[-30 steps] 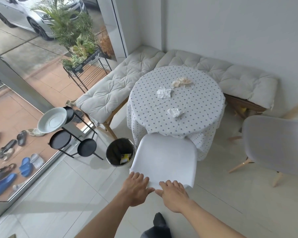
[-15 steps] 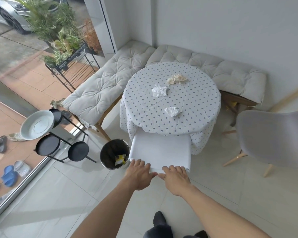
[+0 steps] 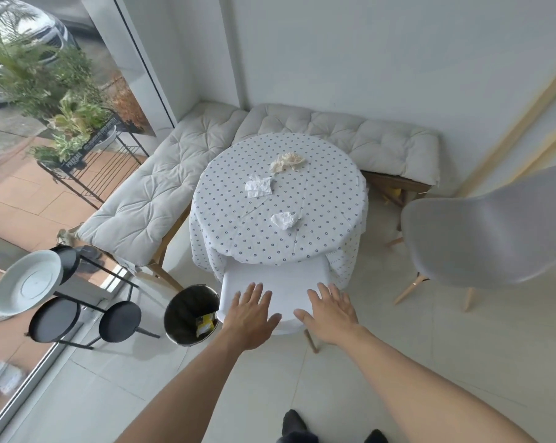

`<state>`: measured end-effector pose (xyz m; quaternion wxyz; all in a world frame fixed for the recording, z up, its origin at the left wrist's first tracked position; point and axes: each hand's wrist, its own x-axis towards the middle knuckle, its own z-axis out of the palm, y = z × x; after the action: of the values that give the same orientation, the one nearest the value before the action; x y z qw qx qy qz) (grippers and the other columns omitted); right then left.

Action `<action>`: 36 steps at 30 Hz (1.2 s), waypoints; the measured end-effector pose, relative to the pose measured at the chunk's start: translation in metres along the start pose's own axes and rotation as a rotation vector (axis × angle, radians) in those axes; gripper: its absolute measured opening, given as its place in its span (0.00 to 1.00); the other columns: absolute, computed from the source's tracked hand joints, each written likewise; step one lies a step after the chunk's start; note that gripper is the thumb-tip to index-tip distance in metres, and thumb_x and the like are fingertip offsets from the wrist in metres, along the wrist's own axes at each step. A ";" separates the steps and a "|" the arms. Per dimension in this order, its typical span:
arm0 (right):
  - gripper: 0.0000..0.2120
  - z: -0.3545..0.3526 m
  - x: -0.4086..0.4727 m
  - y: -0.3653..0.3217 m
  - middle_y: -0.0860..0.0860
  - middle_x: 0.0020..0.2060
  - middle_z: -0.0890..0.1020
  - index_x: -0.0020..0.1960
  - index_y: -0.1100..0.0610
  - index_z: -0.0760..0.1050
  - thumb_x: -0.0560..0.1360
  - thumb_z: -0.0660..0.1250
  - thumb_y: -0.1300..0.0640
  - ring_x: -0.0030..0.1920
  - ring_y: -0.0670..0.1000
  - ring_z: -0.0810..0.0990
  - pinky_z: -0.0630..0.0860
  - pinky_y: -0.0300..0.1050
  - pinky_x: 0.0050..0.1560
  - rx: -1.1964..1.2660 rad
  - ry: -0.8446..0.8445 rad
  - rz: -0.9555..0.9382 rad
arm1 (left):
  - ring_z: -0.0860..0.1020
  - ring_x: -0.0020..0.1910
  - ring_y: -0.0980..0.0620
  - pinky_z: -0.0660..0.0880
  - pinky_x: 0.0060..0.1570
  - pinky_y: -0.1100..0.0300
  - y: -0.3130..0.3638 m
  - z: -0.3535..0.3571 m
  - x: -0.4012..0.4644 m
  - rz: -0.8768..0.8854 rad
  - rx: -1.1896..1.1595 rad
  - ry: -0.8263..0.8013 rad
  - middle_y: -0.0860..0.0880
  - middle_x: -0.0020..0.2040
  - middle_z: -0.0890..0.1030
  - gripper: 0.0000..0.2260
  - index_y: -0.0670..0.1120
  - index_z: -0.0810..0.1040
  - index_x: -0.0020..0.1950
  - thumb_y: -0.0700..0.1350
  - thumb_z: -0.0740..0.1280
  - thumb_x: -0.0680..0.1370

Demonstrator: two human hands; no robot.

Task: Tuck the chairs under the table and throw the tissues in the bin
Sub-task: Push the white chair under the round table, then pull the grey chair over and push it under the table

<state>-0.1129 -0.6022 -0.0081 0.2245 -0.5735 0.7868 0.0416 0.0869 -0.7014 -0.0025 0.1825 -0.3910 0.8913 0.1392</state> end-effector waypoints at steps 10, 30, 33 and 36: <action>0.38 -0.067 -0.031 0.153 0.57 0.84 0.49 0.82 0.52 0.55 0.81 0.46 0.29 0.82 0.61 0.42 0.44 0.65 0.79 0.067 0.057 0.155 | 0.37 0.83 0.44 0.43 0.81 0.39 0.130 -0.054 0.076 0.123 0.060 0.045 0.44 0.85 0.39 0.37 0.47 0.43 0.85 0.69 0.44 0.83; 0.38 -0.167 -0.108 0.528 0.56 0.84 0.49 0.83 0.51 0.53 0.81 0.46 0.29 0.82 0.61 0.43 0.47 0.65 0.79 0.014 0.151 0.339 | 0.36 0.83 0.43 0.42 0.80 0.37 0.502 -0.117 0.218 0.174 0.066 0.057 0.43 0.85 0.38 0.39 0.49 0.41 0.85 0.71 0.45 0.82; 0.38 -0.174 -0.104 0.565 0.56 0.84 0.49 0.83 0.51 0.54 0.81 0.46 0.29 0.82 0.61 0.44 0.48 0.65 0.79 0.015 0.155 0.353 | 0.36 0.83 0.42 0.43 0.80 0.37 0.533 -0.125 0.246 0.177 0.088 0.047 0.43 0.85 0.38 0.39 0.49 0.41 0.85 0.71 0.45 0.82; 0.38 -0.181 -0.087 0.601 0.56 0.84 0.49 0.83 0.51 0.54 0.81 0.46 0.29 0.82 0.61 0.44 0.48 0.64 0.79 0.001 0.147 0.362 | 0.37 0.83 0.42 0.43 0.80 0.37 0.557 -0.129 0.280 0.165 0.093 0.041 0.43 0.85 0.38 0.39 0.49 0.41 0.85 0.71 0.45 0.82</action>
<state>-0.7008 -0.3799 0.0734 0.1556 -0.4239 0.8914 0.0392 -0.5336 -0.5677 0.0495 0.1699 -0.3100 0.9296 0.1042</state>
